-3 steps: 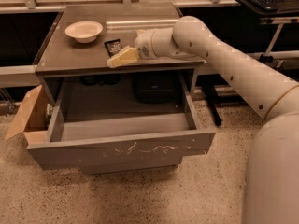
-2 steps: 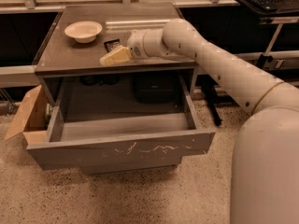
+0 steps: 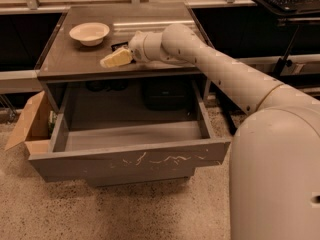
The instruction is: Place rxbar chocolate into top drawer
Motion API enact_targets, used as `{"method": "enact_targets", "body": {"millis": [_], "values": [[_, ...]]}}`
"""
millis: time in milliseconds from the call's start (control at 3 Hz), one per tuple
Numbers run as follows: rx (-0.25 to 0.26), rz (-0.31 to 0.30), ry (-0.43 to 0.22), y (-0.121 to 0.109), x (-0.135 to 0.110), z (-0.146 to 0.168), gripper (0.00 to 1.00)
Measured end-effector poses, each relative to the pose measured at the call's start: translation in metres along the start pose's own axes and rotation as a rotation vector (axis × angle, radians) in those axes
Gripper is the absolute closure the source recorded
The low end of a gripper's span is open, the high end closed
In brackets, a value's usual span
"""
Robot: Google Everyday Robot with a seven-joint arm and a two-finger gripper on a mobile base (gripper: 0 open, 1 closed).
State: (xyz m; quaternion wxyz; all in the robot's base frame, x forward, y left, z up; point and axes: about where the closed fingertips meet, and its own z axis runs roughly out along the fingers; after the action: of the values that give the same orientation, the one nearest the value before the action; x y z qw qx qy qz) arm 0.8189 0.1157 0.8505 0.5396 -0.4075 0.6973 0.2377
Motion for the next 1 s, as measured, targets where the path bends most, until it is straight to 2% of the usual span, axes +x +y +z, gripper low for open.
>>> {"method": "enact_targets", "body": {"millis": [333, 667, 1000], "values": [[0.026, 0.041, -0.004, -0.01, 0.012, 0.005, 0.0], [0.035, 0.064, 0.006, -0.015, 0.022, 0.011, 0.19], [0.046, 0.074, 0.019, -0.02, 0.029, 0.014, 0.5]]}}
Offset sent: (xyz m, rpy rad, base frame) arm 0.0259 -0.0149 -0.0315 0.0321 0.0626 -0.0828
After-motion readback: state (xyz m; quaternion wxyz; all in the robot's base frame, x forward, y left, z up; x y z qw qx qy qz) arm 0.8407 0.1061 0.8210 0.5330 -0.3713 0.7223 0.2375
